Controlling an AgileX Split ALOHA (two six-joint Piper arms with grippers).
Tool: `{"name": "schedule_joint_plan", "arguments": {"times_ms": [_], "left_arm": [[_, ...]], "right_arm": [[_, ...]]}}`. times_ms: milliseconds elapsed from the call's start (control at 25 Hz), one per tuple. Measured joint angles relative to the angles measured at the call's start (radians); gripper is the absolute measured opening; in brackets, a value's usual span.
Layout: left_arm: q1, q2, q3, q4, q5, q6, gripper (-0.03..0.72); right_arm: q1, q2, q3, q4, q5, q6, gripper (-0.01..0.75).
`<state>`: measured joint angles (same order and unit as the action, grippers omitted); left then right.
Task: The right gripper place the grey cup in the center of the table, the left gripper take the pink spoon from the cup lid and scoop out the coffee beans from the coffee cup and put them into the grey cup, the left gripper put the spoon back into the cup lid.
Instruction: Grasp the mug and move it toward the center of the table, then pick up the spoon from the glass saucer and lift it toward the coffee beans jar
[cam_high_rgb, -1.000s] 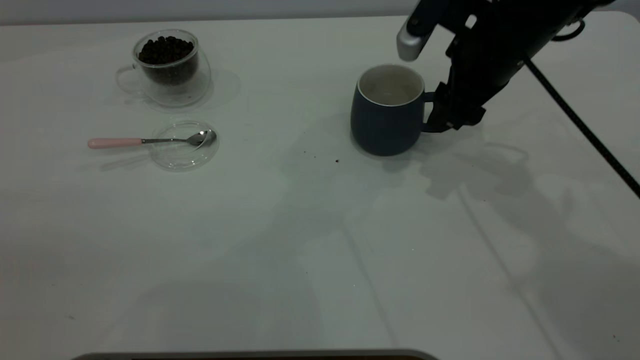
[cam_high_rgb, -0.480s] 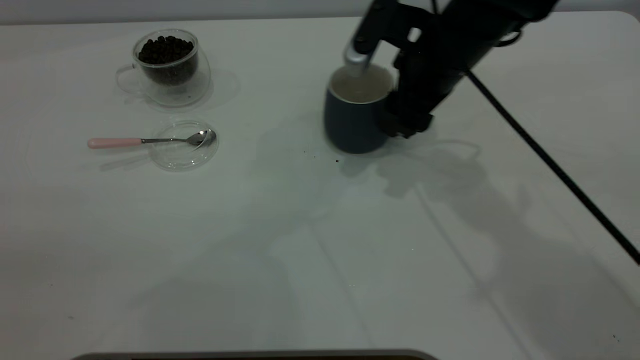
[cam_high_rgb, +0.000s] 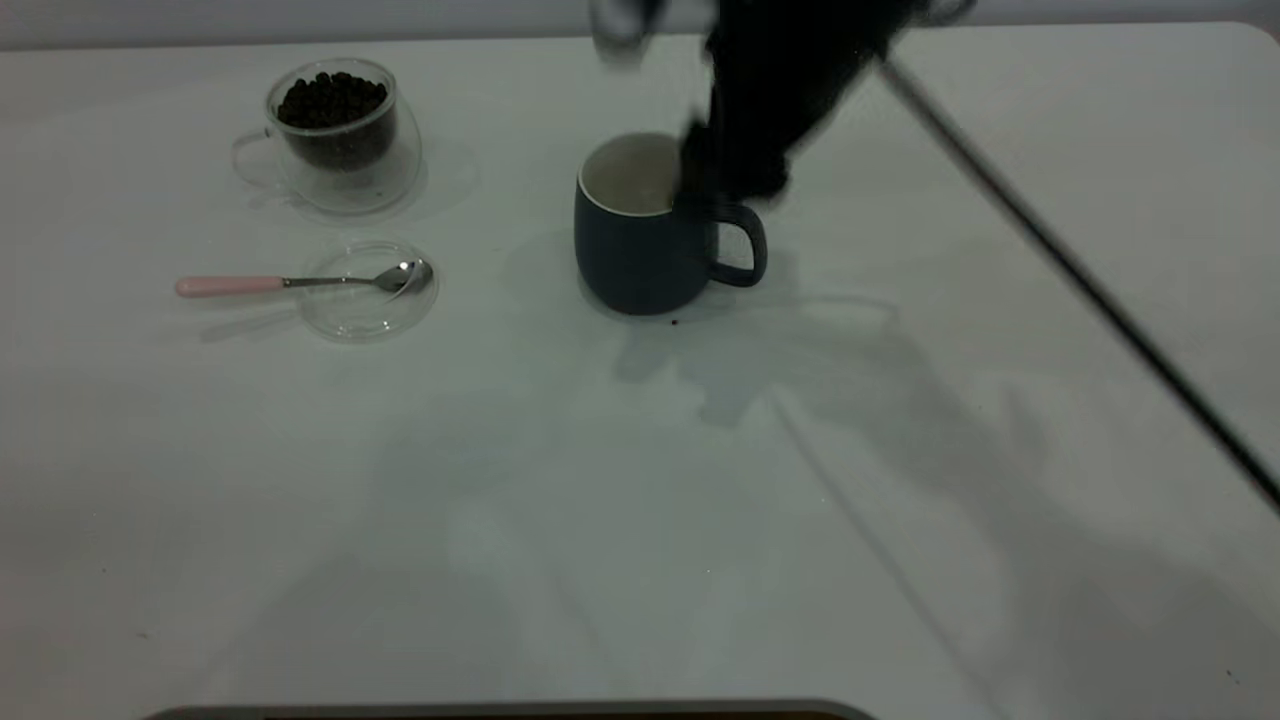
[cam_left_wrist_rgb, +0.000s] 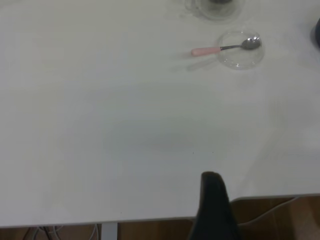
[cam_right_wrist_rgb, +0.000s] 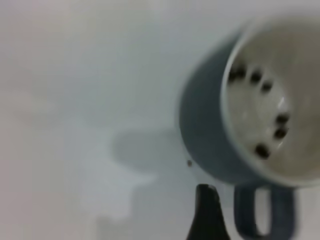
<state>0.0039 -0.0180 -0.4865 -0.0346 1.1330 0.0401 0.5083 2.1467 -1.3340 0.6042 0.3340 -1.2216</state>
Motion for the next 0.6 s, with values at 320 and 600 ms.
{"name": "schedule_joint_plan", "arguments": {"times_ms": [320,600], "left_arm": [[0.000,0.000,0.000,0.000,0.000,0.000,0.586],[0.000,0.000,0.000,0.000,0.000,0.000,0.586]], "right_arm": [[-0.120,-0.475,0.000,-0.291,0.532,0.555,0.591],[-0.129,-0.794,0.004,-0.535,0.885,0.982,0.591]]}}
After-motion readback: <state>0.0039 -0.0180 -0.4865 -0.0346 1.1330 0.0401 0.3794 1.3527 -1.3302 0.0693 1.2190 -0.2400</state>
